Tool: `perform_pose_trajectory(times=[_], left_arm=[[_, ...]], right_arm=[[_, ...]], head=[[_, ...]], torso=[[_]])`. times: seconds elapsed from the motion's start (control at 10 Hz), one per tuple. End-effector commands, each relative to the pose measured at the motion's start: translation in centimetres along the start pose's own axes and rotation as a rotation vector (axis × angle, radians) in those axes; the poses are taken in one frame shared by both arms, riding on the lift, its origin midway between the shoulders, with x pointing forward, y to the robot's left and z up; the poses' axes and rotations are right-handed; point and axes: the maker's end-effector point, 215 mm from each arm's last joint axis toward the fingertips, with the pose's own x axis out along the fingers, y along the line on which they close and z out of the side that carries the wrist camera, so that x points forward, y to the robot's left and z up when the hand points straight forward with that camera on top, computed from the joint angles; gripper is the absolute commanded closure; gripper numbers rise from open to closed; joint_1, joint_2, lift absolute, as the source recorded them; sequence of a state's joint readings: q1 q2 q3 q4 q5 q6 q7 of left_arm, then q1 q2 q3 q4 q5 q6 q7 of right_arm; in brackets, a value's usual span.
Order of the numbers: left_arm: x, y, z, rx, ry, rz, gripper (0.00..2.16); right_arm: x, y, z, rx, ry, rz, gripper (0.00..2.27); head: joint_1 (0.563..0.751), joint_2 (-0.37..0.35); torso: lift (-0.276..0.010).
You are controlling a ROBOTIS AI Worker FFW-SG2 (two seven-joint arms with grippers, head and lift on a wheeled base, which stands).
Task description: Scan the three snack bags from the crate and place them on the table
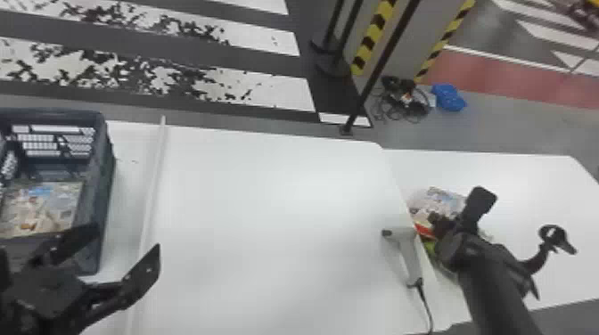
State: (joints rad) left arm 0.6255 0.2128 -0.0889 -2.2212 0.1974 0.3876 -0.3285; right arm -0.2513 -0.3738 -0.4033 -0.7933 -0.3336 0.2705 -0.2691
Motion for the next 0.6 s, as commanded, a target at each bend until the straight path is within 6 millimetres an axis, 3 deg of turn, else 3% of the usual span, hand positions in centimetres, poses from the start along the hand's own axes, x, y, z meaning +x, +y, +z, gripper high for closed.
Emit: perform_pose_trajectory(times=[0.0,0.1,0.2,0.3,0.5], left_arm=[[0.1,0.2,0.2,-0.001,-0.001,0.005,0.07],[0.3,0.2,0.3,0.000,0.000,0.006,0.07],[0.4,0.1,0.6,-0.001,-0.004,0.006,0.07],[0.5,-0.1,0.5,-0.006,0.008,0.003,0.07],[0.5,0.2,0.3,-0.013,0.011,0.018,0.07]], right_arm=[[-1.4,0.3,-0.1,-0.022,-0.018,0.018,0.04],[-3.1,1.5,-0.3,-0.063,-0.057,0.046,0.04],[-4.8,1.3,-1.4,-0.067,-0.051,0.062,0.04],[-7.5,2.4,-0.2,-0.082,-0.112,0.100,0.04],[-12.4,4.8,-0.2,-0.138,-0.202,0.196,0.04]], head=[[0.695,-0.350],[0.695,-0.350],[0.695,-0.350],[0.695,-0.350],[0.695,-0.350]], torso=[[-0.036],[-0.036],[-0.036],[-0.036],[-0.036]])
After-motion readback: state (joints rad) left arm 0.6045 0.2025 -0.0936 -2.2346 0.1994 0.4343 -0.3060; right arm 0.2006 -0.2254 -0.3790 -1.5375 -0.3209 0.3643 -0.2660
